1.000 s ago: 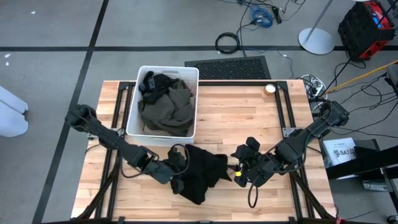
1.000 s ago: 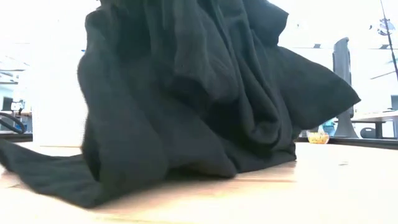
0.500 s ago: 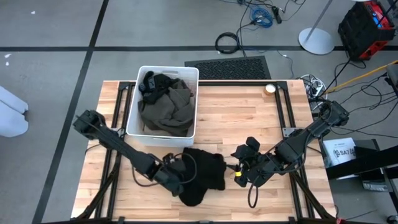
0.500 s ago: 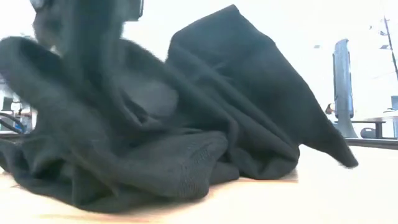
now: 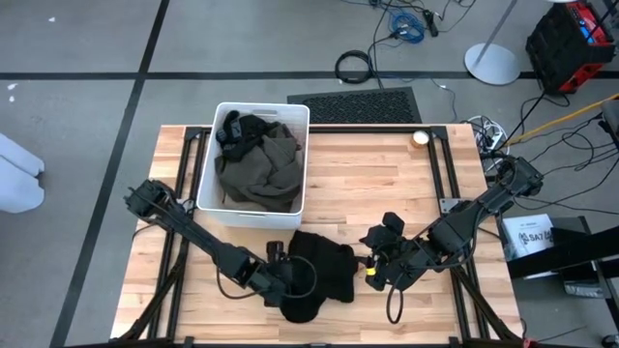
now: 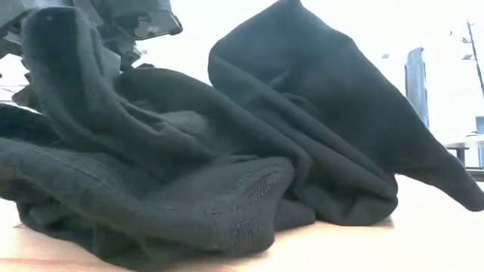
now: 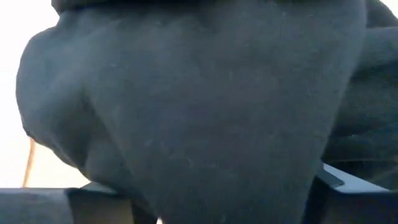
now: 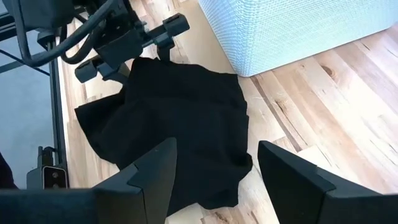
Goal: Sort clothes
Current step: Put the black shirt into the white laundry bin
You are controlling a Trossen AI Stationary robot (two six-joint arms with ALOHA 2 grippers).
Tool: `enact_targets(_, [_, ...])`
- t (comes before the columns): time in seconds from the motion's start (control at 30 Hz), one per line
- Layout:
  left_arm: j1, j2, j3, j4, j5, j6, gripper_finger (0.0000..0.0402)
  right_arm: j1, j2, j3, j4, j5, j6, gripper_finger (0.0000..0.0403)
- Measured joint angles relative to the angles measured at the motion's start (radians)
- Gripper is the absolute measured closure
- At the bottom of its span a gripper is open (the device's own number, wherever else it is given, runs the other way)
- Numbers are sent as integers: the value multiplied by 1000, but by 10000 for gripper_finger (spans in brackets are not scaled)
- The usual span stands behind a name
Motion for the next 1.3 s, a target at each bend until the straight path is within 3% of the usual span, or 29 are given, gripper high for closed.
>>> enact_targets(0.07, [10, 21, 1, 17, 19, -2, 134, 0, 0, 0, -4, 0, -1, 190])
enact_targets(0.2, [68, 97, 4, 33, 257, -55, 119, 0, 1, 0, -3, 0, -10, 190])
enact_targets(0.3, [95, 142, 10, 38, 338, -64, 116, 0, 9, 0, -2, -2, -12, 190])
enact_targets(0.57, [97, 147, 10, 36, 368, -44, 134, 0, 45, 0, -3, -11, -26, 190])
enact_targets(0.67, [93, 151, 10, 53, 393, -32, 182, 0, 45, 0, -3, -11, -27, 190])
enact_targets(0.83, [80, 153, 10, 61, 386, -12, 300, 0, 44, 0, -3, -11, -26, 190])
enact_targets(1.07, [78, 119, 9, 54, 382, -21, 305, 0, 34, 0, -7, -11, -23, 190])
enact_targets(1.3, [41, -71, -13, -42, 375, 0, 307, 5, -14, 0, -4, -2, -16, 190])
